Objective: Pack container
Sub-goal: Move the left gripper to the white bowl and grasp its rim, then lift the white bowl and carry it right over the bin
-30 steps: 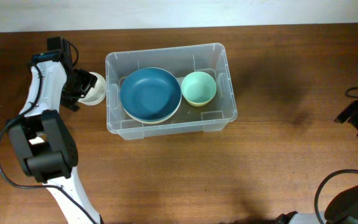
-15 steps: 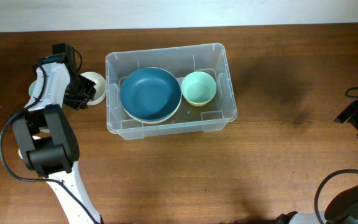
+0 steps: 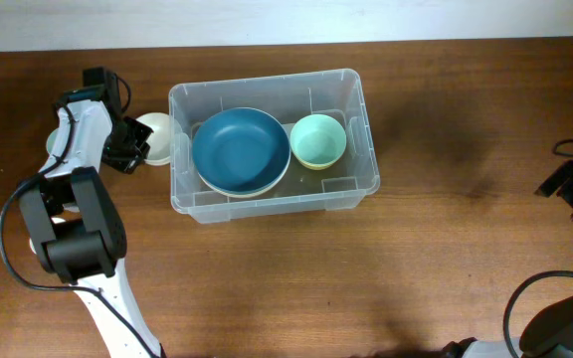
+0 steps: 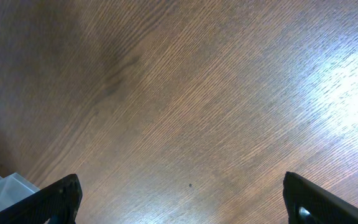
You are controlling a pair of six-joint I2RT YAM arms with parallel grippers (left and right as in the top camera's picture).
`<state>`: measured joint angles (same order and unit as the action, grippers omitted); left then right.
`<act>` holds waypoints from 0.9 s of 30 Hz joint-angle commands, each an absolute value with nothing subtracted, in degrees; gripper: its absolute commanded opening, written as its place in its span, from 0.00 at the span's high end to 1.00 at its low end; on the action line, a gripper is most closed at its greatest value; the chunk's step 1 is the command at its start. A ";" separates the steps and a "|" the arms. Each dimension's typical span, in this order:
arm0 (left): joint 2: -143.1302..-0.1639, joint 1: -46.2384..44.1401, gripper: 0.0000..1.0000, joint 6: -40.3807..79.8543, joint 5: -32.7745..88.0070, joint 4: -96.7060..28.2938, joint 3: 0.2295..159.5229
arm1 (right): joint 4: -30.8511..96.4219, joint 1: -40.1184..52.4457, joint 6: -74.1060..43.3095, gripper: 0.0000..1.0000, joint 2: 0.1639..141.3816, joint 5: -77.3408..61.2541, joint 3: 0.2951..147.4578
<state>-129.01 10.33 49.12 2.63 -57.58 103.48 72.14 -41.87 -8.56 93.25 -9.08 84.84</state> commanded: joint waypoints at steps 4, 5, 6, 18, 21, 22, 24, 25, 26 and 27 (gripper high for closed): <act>-129.84 10.68 0.99 45.80 1.67 -54.39 103.79 | 72.12 -42.02 -8.38 0.01 92.25 -9.23 84.79; -129.84 10.68 0.99 45.32 1.48 -54.08 104.40 | 72.12 -42.02 -8.38 0.01 92.25 -9.23 84.79; -129.82 10.68 0.99 45.06 1.19 -53.78 105.08 | 72.12 -42.02 -8.38 0.01 92.25 -9.23 84.79; -129.80 10.66 0.99 33.12 -0.45 -57.23 133.99 | 72.12 -42.02 -8.38 0.01 92.25 -9.23 84.79; -129.80 10.66 0.99 31.07 -1.72 -60.62 144.20 | 72.14 -42.02 -8.38 0.01 92.25 -9.23 84.79; -129.78 10.59 0.99 30.48 -1.69 -62.08 147.50 | 72.12 -42.02 -8.38 0.01 92.25 -9.23 84.79; -129.75 10.00 0.99 29.52 -1.06 -66.19 154.91 | 72.12 -42.02 -8.38 0.01 92.25 -9.23 84.79; -129.75 9.43 0.99 28.71 -0.08 -68.23 157.88 | 72.12 -42.02 -8.38 0.01 92.25 -9.23 84.79; -129.75 8.67 1.00 27.55 1.23 -70.30 160.64 | 72.12 -42.02 -8.38 0.01 92.25 -9.23 84.79; -129.75 7.46 0.99 25.98 3.07 -72.79 163.39 | 72.12 -42.02 -8.38 0.01 92.25 -9.23 84.79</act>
